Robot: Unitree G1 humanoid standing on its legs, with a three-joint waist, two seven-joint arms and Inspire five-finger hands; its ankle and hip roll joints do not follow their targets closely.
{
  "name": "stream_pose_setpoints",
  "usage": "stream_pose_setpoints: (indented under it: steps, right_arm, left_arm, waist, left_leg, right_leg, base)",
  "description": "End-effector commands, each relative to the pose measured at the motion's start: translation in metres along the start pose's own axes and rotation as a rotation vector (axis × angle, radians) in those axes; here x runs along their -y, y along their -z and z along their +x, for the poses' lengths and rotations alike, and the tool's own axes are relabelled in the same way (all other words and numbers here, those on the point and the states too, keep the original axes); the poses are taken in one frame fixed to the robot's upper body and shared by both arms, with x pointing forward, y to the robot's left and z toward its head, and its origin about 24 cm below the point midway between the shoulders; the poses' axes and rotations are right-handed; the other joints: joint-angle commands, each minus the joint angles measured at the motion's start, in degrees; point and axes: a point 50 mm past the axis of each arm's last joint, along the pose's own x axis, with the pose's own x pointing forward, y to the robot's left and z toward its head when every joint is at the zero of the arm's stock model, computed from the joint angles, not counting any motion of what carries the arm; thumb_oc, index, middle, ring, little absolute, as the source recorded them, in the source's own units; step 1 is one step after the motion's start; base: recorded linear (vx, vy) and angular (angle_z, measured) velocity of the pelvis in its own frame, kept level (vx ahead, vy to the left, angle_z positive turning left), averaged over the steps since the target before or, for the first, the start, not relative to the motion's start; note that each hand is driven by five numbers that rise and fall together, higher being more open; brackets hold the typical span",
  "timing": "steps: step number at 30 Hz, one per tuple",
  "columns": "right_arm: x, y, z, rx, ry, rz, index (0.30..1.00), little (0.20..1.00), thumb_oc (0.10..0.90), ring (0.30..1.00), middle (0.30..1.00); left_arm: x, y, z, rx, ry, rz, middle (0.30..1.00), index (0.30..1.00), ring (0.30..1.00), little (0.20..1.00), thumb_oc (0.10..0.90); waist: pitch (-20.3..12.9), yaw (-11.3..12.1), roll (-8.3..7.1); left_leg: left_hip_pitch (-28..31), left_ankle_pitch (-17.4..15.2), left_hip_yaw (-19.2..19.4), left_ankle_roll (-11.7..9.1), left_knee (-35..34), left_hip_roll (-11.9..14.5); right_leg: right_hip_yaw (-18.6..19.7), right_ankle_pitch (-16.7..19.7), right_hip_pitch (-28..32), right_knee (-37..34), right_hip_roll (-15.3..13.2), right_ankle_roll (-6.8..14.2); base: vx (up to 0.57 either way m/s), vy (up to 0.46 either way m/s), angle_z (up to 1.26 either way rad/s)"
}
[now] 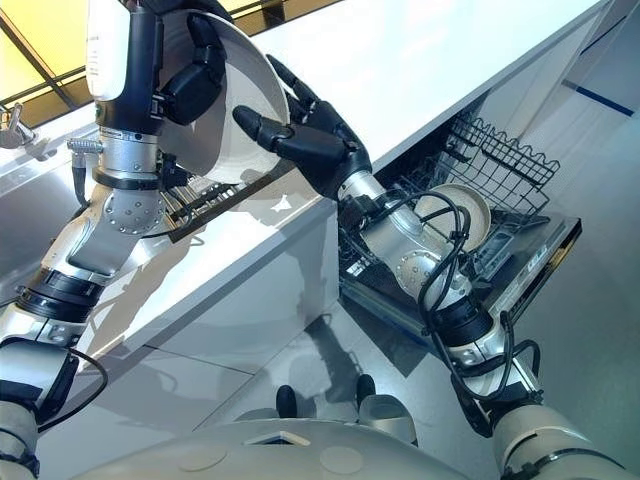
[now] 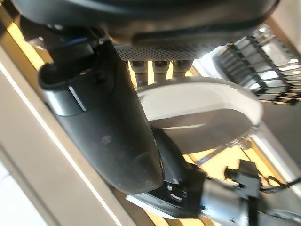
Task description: Pick up plates and place into dishwasher.
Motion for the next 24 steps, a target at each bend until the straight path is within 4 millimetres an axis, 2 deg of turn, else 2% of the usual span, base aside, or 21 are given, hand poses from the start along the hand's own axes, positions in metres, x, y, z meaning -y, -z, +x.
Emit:
stream_pose_setpoints:
  steps: [1,10,17,18,19,20,21,24]
  right_arm:
    - [-0.028,-0.016,0.006,0.095,-0.159,0.003,0.9,0.9,0.8,0.9,0.9]
    - [-0.02,-0.006,0.012,0.078,-0.087,-0.039,0.9,0.9,0.8,0.9,0.9]
    - [-0.025,-0.022,0.015,0.249,-0.041,-0.025,0.9,0.9,0.8,0.9,0.9]
    - [-0.026,-0.025,0.015,0.266,-0.038,-0.014,0.846,0.837,0.737,0.846,0.846]
    - [-0.027,-0.026,0.014,0.27,-0.038,-0.01,0.712,0.68,0.58,0.712,0.712]
    - [-0.028,-0.028,0.014,0.299,-0.026,0.008,0.559,0.502,0.402,0.559,0.559]
    - [-0.028,-0.029,0.014,0.307,-0.023,0.016,0.3,0.2,0.1,0.3,0.3]
    - [-0.028,-0.033,0.013,0.344,-0.004,0.041,0.3,0.2,0.1,0.3,0.3]
  left_arm:
    - [-0.019,-0.008,0.036,0.103,-0.13,0.053,0.3,0.3,0.3,0.2,0.1]
    - [-0.013,-0.016,0.037,0.131,-0.118,-0.018,0.3,0.3,0.3,0.2,0.1]
    - [-0.002,-0.033,0.031,0.146,-0.063,-0.204,0.3,0.3,0.3,0.2,0.1]
    - [-0.001,-0.035,0.03,0.148,-0.057,-0.223,0.3,0.3,0.3,0.2,0.1]
    - [-0.001,-0.036,0.03,0.148,-0.054,-0.23,0.3,0.3,0.3,0.2,0.1]
    - [0.001,-0.04,0.028,0.147,-0.044,-0.281,0.3,0.3,0.3,0.2,0.1]
    - [0.002,-0.042,0.028,0.149,-0.04,-0.293,0.3,0.3,0.3,0.2,0.1]
    - [0.006,-0.049,0.025,0.157,-0.018,-0.341,0.3,0.3,0.3,0.2,0.1]
  waist:
    - [-6.5,0.2,-0.47]
    - [-6.1,0.5,-0.58]
    - [-5.5,1.2,-0.52]
    - [-5.4,1.2,-0.52]
    - [-5.4,1.3,-0.52]
    - [-5.3,1.4,-0.54]
    - [-5.2,1.5,-0.53]
    - [-5.1,1.6,-0.52]
  left_leg:
    - [0.0,-3.6,2.7,0.9,0.1,-2.2]
    - [-0.1,-3.5,2.2,0.9,0.2,-2.2]
    - [0.1,-3.8,1.6,1.1,0.3,-2.4]
    - [0.1,-3.9,1.6,1.1,0.4,-2.4]
    - [0.1,-3.9,1.6,1.1,0.4,-2.4]
    - [0.1,-4.1,1.5,1.2,0.5,-2.4]
    - [0.2,-4.1,1.5,1.2,0.5,-2.5]
    - [0.4,-4.3,1.5,1.3,0.5,-2.5]
  right_leg:
    - [-2.7,-7.8,-1.0,8.2,2.1,2.8]
    - [-2.5,-7.7,-0.9,8.1,2.2,2.7]
    - [-2.4,-7.9,-0.5,8.0,2.3,2.6]
    - [-2.4,-7.9,-0.6,8.1,2.3,2.6]
    - [-2.4,-7.9,-0.6,8.1,2.3,2.6]
    - [-2.5,-8.0,-0.5,8.2,2.2,2.7]
    - [-2.5,-8.0,-0.5,8.3,2.2,2.7]
    - [-2.5,-8.1,-0.4,8.4,2.1,2.8]
  base:
    - [0.0,0.0,0.0]
    - [0.01,-0.001,0.02]
    - [0.03,0.001,0.03]
    - [0.0,0.0,0.0]
    - [0.0,0.0,0.0]
    - [0.0,0.0,0.0]
    - [0.0,0.0,0.0]
    - [0.0,0.0,0.0]
